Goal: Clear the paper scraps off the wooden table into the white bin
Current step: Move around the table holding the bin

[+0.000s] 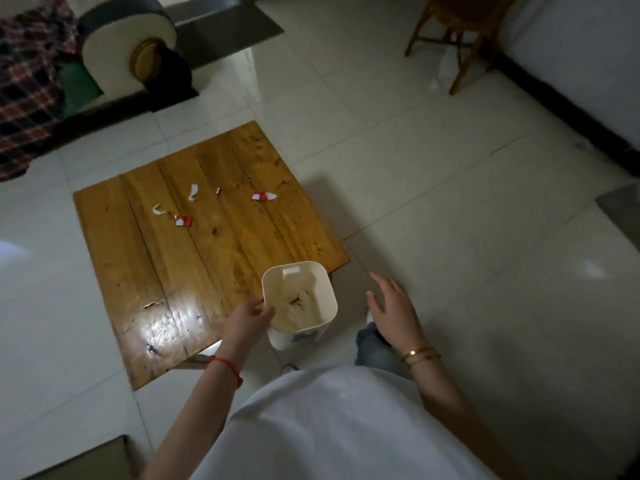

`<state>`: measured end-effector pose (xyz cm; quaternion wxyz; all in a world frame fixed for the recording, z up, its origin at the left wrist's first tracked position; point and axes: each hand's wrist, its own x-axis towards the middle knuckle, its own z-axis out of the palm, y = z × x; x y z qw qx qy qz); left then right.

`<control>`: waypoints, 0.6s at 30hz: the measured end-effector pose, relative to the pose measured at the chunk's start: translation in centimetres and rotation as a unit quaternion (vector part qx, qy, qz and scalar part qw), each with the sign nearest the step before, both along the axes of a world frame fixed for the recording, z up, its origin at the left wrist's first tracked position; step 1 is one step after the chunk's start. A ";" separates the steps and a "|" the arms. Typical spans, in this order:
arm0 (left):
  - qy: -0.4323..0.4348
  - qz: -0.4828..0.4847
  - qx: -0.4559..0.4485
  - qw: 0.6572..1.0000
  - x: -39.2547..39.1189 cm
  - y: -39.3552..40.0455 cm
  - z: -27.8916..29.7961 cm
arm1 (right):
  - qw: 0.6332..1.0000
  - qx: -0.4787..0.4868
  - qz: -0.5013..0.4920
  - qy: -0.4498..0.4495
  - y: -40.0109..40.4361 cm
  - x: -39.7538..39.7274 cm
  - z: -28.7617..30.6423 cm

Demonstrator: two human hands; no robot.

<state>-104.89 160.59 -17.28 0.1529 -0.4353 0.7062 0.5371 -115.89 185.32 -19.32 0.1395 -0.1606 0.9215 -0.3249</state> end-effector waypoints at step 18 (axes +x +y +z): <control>0.030 -0.012 0.020 0.999 -28.9 15.1 0.7 | 0.998 0.008 -0.008 0.062 16.8 -28.8 2.7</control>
